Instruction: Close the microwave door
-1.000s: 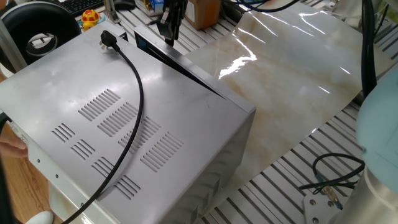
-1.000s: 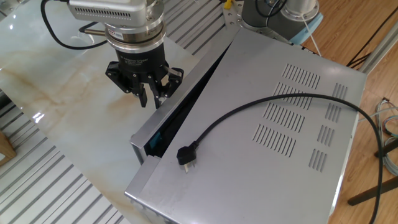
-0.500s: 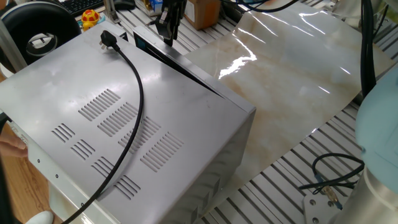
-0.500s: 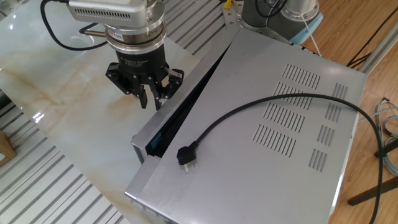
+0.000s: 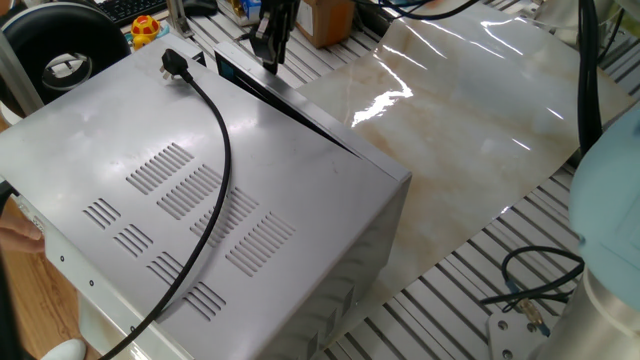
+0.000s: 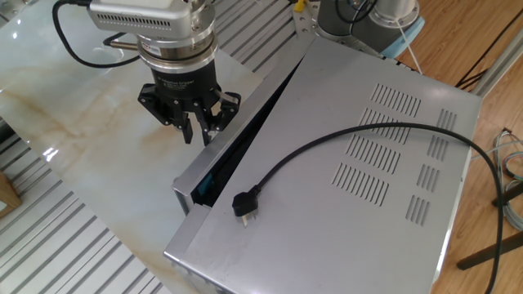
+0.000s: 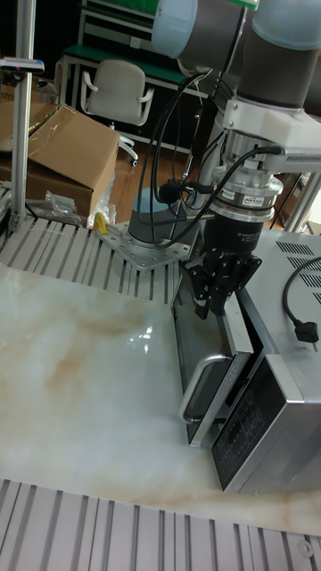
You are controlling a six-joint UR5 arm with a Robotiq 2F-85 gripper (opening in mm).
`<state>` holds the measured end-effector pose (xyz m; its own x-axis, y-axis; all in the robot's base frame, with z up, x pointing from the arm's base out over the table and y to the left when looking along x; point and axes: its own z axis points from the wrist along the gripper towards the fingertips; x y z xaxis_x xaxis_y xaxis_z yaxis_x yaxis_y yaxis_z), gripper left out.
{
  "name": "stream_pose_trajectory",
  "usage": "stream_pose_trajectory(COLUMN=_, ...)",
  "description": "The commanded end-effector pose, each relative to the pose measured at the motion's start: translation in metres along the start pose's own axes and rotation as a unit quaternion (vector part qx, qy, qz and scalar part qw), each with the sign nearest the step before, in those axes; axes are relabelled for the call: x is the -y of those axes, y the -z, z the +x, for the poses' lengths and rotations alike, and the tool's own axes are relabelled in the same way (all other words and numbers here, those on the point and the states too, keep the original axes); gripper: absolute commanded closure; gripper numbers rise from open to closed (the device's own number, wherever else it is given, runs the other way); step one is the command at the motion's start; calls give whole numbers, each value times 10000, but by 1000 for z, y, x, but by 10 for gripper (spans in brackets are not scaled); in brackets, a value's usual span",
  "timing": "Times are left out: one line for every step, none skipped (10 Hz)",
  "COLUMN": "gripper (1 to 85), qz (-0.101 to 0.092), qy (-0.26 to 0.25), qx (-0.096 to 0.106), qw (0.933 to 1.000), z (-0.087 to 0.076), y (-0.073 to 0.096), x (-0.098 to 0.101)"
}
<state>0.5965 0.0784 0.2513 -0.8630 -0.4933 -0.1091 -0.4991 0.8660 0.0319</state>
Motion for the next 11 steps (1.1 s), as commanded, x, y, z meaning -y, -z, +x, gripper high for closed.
stream_pose_trajectory(gripper=550, qz=-61, qy=-13, qx=49, qw=10000, z=-5, y=0, x=-3)
stream_pose_trajectory(gripper=550, qz=-65, qy=-21, qx=43, qw=10000, z=-6, y=1, x=-4)
stream_pose_trajectory(gripper=550, qz=-65, qy=-21, qx=43, qw=10000, z=-6, y=0, x=-4)
stream_pose_trajectory(gripper=550, qz=-65, qy=-21, qx=43, qw=10000, z=-7, y=0, x=-4)
stream_pose_trajectory(gripper=550, qz=-71, qy=-21, qx=46, qw=10000, z=-7, y=1, x=-4)
stream_pose_trajectory(gripper=550, qz=-85, qy=-23, qx=54, qw=9999, z=-8, y=0, x=-5)
stream_pose_trajectory(gripper=550, qz=-85, qy=-30, qx=54, qw=9999, z=-8, y=1, x=-6)
stream_pose_trajectory(gripper=550, qz=-85, qy=-30, qx=54, qw=9999, z=-9, y=0, x=-6)
stream_pose_trajectory(gripper=550, qz=-85, qy=-30, qx=54, qw=9999, z=-10, y=0, x=-6)
stream_pose_trajectory(gripper=550, qz=-85, qy=-30, qx=54, qw=9999, z=-10, y=0, x=-6)
stream_pose_trajectory(gripper=550, qz=-91, qy=-39, qx=58, qw=9999, z=-11, y=-1, x=-6)
